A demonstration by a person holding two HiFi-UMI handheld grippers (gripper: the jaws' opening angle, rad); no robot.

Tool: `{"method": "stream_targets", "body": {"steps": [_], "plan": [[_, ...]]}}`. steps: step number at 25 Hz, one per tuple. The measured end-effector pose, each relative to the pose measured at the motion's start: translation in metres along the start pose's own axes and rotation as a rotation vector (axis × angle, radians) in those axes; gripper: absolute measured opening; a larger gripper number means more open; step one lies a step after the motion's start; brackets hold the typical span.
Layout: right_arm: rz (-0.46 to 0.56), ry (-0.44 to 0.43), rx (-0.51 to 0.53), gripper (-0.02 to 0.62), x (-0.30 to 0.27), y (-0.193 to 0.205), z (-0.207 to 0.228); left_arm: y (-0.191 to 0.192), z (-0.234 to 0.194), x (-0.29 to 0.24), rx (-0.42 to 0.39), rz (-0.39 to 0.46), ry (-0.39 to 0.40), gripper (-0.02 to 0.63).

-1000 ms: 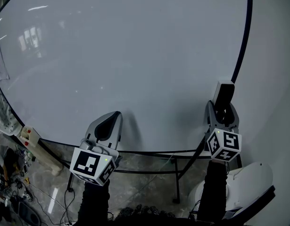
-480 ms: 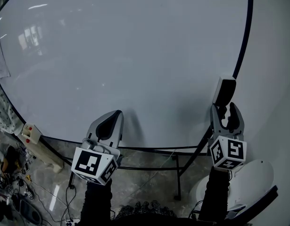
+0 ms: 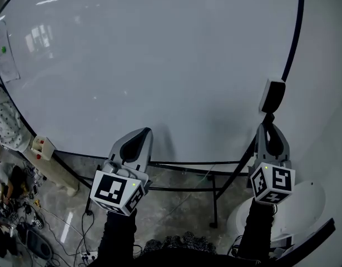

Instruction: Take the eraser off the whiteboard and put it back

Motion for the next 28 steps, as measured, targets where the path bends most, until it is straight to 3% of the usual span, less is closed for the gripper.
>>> {"method": "stream_targets", "body": {"steps": [3,9,23,28], "plan": [[0.004,0.014,0.001,0.053,0.013,-0.011,-0.014,-0.008,-0.008,0.015,0.01,0.007,0.002,0.006],[0.018,0.038,0.013,0.012,0.04,-0.035,-0.051,-0.024,-0.017,0.051,0.024,0.013,0.04,0.006],[0.013,0.063,-0.015,0.011,0.131,-0.082,-0.153,-0.038,-0.046,0.159,0.027,-0.009,0.04,0.006],[0.014,0.052,0.014,0.011,0.148,-0.097,-0.165,-0.047,-0.041,0.175,0.049,0.005,0.047,0.006]]}}
Point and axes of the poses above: the fingertips, and each gripper's own axes: x backward along the fingers, z to its right, y out of its underside, the point moved 5 cm from there along x, backward along the fingers, and after that the axes turned 13 degrees about z, right-handed, at the moved point
